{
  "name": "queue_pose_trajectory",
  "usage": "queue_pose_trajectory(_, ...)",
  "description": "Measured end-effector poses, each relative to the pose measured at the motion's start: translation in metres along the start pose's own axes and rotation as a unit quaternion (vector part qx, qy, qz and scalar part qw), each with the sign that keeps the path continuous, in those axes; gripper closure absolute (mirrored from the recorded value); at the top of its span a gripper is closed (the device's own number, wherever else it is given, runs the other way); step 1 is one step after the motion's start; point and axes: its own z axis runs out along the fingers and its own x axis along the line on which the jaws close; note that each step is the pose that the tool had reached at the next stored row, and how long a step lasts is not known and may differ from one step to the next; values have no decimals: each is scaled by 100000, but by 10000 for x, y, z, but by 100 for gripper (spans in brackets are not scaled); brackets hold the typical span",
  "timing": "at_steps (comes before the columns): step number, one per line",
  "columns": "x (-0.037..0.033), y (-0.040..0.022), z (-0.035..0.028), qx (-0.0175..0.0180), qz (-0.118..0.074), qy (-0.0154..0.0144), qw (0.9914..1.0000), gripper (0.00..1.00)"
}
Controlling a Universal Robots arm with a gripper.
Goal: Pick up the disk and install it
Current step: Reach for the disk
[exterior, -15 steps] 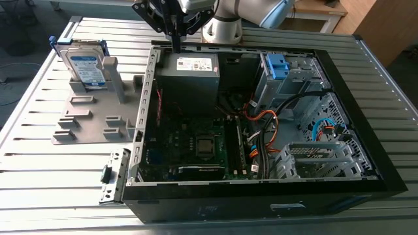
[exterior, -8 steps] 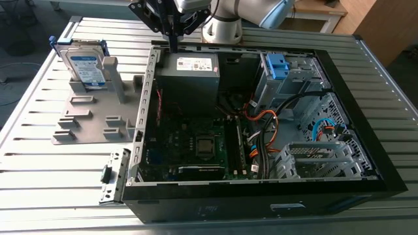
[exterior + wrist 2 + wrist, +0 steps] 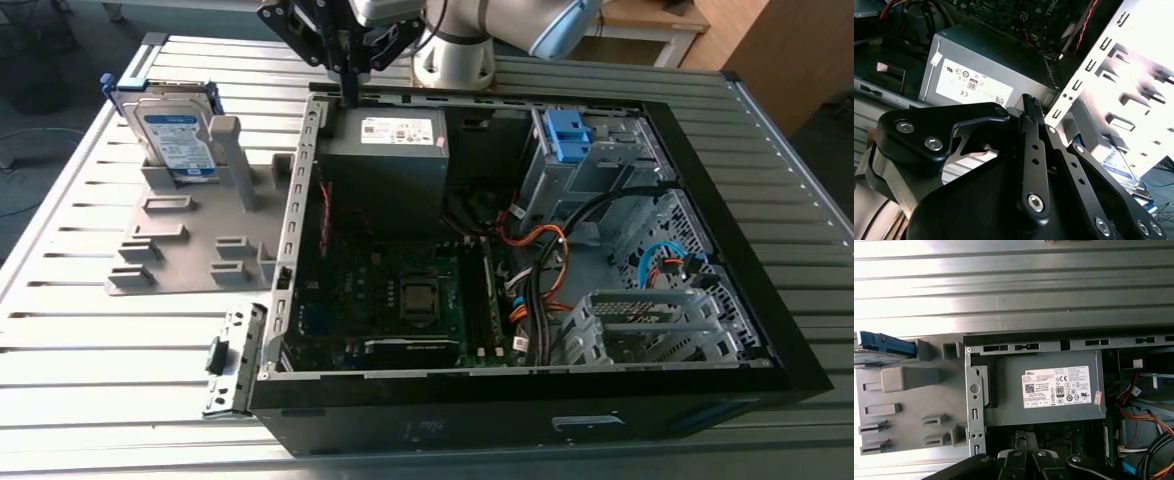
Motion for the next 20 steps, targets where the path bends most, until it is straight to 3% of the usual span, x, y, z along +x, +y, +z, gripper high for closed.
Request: queue_pose_trajectory(20,72,-5,-2,5,2,4,100000,89)
